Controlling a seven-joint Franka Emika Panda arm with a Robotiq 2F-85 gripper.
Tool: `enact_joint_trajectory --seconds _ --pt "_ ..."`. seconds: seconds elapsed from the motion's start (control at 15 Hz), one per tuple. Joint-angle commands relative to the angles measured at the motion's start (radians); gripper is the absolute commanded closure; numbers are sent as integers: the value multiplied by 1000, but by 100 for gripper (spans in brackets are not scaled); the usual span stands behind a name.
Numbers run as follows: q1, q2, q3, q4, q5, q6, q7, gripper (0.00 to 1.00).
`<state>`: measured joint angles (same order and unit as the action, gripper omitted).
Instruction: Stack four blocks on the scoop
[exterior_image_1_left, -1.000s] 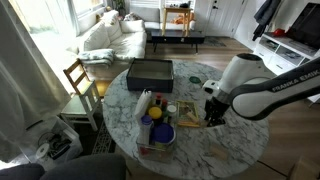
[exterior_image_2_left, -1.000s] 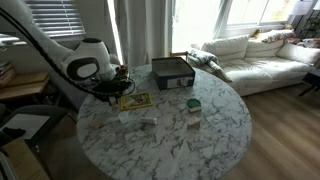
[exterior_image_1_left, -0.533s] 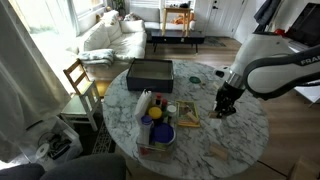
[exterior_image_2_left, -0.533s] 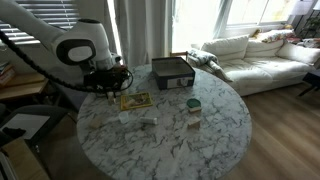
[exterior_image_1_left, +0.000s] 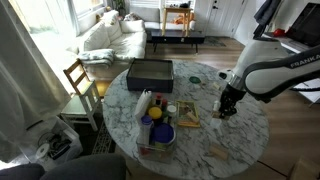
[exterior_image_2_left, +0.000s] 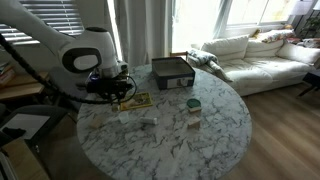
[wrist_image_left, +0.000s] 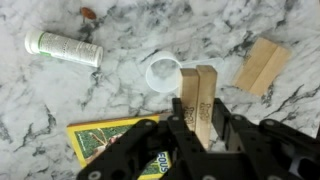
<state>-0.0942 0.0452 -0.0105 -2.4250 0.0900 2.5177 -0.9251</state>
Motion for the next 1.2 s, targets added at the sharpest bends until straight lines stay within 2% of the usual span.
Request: enact_joint_trajectory --seconds 0.0,0.4,0.87,0.93,1.13 --pt "8 31 -19 10 -62 19 64 92" --pt "9 69 -25 12 -187 76 146 92" --pt "-10 121 -13 18 -139 98 117 92" --pt "-19 127 -1 18 -95 100 77 92" --pt "-23 136 3 16 -71 119 81 92"
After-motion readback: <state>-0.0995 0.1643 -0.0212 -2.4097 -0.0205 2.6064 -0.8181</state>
